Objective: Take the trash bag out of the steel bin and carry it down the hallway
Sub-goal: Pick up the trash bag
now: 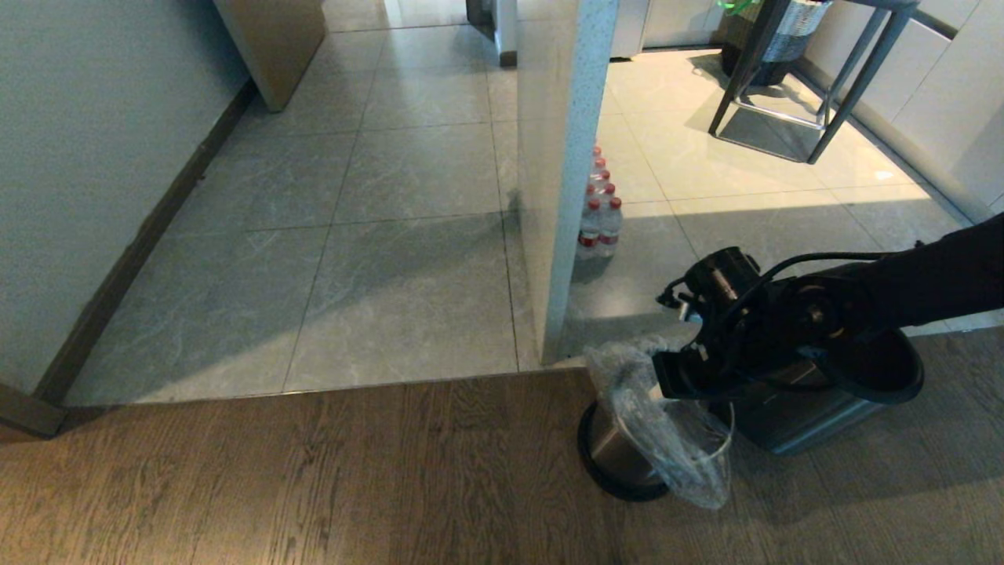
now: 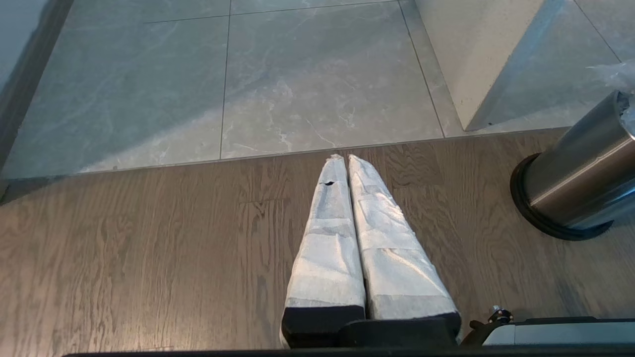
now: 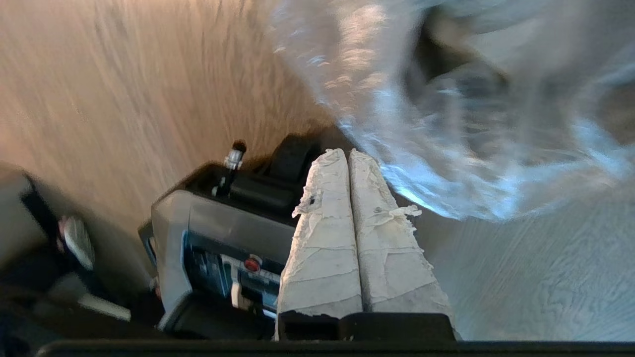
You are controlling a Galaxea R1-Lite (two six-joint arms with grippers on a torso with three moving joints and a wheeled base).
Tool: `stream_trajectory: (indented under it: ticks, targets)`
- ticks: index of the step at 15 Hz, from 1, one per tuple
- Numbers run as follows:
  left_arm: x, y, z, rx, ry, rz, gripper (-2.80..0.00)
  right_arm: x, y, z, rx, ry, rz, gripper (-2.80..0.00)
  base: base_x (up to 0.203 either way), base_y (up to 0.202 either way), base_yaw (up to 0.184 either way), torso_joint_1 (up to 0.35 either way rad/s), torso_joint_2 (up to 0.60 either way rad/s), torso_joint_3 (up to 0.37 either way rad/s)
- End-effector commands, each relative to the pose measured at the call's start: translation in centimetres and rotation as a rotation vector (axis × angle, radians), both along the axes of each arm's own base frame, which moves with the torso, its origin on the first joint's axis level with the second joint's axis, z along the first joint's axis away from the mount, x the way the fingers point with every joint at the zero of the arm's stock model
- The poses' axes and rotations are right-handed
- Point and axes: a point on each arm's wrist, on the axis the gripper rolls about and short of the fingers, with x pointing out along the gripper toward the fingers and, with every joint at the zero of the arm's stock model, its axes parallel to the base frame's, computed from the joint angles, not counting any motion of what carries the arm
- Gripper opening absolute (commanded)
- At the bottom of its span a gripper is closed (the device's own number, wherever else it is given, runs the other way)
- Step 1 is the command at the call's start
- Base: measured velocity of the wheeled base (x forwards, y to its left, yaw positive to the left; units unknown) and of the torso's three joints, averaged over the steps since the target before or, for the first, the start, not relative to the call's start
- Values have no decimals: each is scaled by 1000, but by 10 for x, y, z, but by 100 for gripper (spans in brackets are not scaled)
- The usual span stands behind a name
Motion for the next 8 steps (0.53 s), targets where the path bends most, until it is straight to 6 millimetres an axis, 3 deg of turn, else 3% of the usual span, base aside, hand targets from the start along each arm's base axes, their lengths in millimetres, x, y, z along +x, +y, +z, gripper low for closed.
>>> stream_trajectory:
  ticks: [1,8]
  targets:
    - [0,0,0,0,-2,0,-280,9,10,-19,-14,40,25,-280,0,0,0,0,0,0]
    - [0,0,0,0,0,0,-280,42,15,-61,-167,-47,-80,-280,0,0,0,0,0,0]
